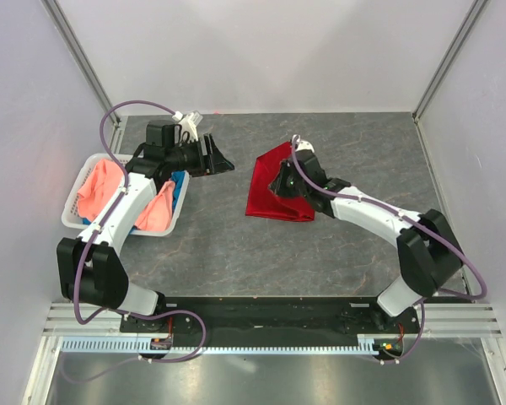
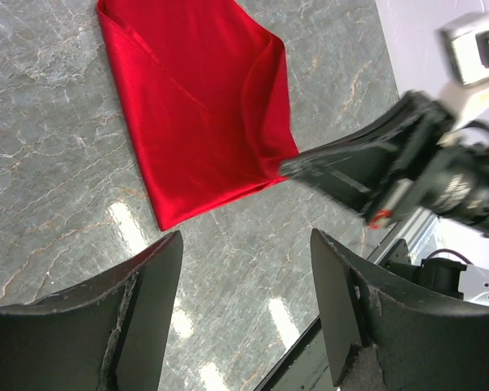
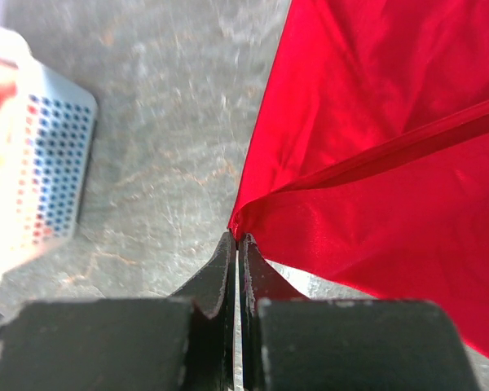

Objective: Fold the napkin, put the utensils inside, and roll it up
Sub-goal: Fold the napkin

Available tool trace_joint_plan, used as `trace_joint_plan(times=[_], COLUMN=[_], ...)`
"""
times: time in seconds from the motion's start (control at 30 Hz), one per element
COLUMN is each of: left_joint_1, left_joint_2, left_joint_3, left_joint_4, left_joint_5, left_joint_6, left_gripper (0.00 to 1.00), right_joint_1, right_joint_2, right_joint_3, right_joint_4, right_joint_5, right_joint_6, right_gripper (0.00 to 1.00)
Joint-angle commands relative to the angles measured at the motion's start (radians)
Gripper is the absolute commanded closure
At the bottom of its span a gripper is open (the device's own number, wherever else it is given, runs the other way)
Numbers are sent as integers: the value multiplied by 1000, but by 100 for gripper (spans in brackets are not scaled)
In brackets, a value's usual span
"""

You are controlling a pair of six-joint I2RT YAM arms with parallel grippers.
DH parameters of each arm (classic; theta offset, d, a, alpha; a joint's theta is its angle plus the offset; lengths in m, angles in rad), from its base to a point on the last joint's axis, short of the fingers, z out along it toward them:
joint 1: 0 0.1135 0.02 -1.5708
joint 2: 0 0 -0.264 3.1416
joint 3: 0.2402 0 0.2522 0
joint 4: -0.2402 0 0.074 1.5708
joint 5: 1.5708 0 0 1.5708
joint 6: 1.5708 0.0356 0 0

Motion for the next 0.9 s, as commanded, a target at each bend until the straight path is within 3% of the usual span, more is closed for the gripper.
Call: trace_joint_plan(times=[0.0,0.87], left_joint_1=[6,6], left_joint_2=[-24,-12], left_joint_3=[-4,-4], left_joint_4=[22,22], left_joint_5=[24,29], left_joint_6=[6,4], left_gripper=[29,28], right_joint_1=[35,109], right_joint_2=[57,284], right_joint_3=[49,108], right_joint_4=[46,76], right_joint_5=[-11,-11], right_joint_6=[-8,-25], right_gripper=[100,100])
